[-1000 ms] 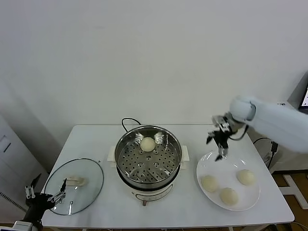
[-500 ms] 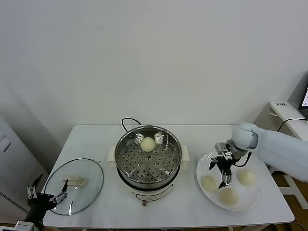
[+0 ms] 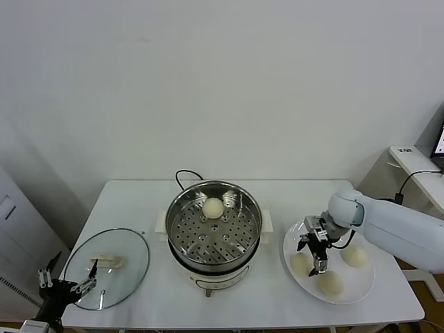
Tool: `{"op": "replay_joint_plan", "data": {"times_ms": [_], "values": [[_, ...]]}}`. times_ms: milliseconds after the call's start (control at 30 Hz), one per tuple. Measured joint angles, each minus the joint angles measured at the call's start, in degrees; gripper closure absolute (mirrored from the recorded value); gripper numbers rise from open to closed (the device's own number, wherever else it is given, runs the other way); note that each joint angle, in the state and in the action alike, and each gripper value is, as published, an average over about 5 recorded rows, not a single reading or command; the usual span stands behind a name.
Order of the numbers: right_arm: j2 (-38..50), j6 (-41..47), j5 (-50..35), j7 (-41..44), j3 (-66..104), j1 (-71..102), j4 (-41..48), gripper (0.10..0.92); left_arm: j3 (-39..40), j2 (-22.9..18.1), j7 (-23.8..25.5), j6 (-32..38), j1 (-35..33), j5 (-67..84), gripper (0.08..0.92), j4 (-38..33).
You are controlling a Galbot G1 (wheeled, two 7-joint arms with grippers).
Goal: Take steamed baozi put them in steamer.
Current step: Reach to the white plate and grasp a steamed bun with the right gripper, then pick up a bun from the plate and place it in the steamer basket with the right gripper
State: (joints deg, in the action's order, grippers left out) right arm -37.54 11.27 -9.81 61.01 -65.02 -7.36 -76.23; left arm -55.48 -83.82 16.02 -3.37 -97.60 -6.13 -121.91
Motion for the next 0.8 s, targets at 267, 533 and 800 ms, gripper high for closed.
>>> {"op": "replay_joint_plan", "data": {"times_ms": [267, 533, 800], "values": [[0.5, -0.1, -0.9, 0.3, -0.8, -1.7, -0.3, 0.599, -0.1, 0.0, 0.0, 0.0, 0.2, 0.0, 0.177, -0.1], [0.4, -1.0, -8.1, 2.6, -7.9, -14.2, 0.0, 0.618, -0.3, 0.2, 0.0, 0.0, 0.3, 0.0, 0.177, -0.2], [-4.1, -1.6, -20.5, 6.1, -17.2, -32.5, 1.2, 0.641, -0.3, 0.4, 0.0, -0.3, 0.6, 0.1, 0.177, -0.8]]}}
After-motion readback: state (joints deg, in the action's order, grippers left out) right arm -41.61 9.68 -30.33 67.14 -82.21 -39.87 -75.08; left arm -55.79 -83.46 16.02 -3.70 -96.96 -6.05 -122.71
